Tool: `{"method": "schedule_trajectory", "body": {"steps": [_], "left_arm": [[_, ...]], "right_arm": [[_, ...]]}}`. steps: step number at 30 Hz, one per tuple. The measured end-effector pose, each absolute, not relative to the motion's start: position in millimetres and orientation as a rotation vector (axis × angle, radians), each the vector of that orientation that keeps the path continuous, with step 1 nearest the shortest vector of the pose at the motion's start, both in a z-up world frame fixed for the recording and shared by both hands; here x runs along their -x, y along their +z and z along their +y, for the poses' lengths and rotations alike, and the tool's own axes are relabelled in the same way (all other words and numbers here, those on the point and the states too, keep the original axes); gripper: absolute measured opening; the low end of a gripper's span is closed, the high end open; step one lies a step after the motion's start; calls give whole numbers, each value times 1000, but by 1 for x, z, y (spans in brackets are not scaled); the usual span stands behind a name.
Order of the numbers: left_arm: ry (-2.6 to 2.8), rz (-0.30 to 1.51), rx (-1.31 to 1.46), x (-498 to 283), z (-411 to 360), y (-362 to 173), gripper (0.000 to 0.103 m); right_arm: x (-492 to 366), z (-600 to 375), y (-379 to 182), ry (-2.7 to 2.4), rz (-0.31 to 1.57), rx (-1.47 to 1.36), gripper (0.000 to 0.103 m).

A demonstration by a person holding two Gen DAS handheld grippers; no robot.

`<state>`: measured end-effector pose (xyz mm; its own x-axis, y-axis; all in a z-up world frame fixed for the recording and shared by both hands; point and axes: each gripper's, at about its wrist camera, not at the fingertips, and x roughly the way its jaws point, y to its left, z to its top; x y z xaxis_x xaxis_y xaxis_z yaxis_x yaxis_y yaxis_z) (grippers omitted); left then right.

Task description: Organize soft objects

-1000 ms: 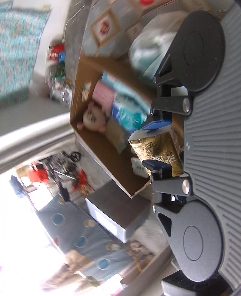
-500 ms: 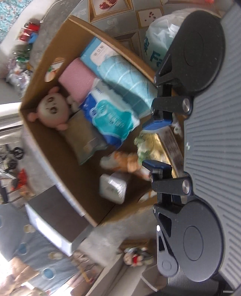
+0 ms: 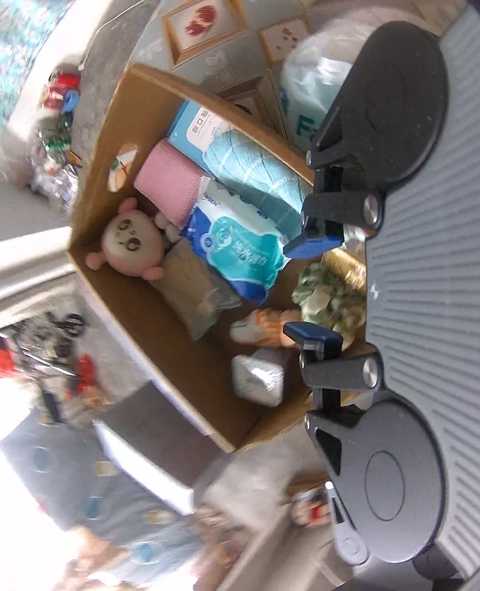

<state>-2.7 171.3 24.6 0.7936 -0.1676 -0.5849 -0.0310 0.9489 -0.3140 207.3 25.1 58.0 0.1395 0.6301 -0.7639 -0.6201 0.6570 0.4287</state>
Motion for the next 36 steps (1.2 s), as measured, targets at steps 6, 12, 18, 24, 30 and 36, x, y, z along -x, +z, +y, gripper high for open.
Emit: {"method": "schedule_trajectory", "body": {"steps": [6, 12, 18, 24, 30, 36], "left_arm": [[-17, 583, 318, 26, 187, 44, 79], [54, 548, 294, 44, 202, 55, 99], [152, 561, 230, 50, 204, 58, 103], [142, 640, 241, 49, 198, 55, 103], [198, 699, 215, 51, 183, 52, 103], [228, 691, 179, 60, 170, 62, 103]], "right_arm": [[-160, -20, 71, 838, 956, -234, 69], [-104, -44, 70, 704, 846, -304, 90], [-55, -61, 66, 504, 776, -263, 102], [-28, -76, 59, 314, 770, -151, 102], [-11, -88, 61, 237, 747, -108, 102], [3, -98, 62, 143, 731, -43, 102]]}}
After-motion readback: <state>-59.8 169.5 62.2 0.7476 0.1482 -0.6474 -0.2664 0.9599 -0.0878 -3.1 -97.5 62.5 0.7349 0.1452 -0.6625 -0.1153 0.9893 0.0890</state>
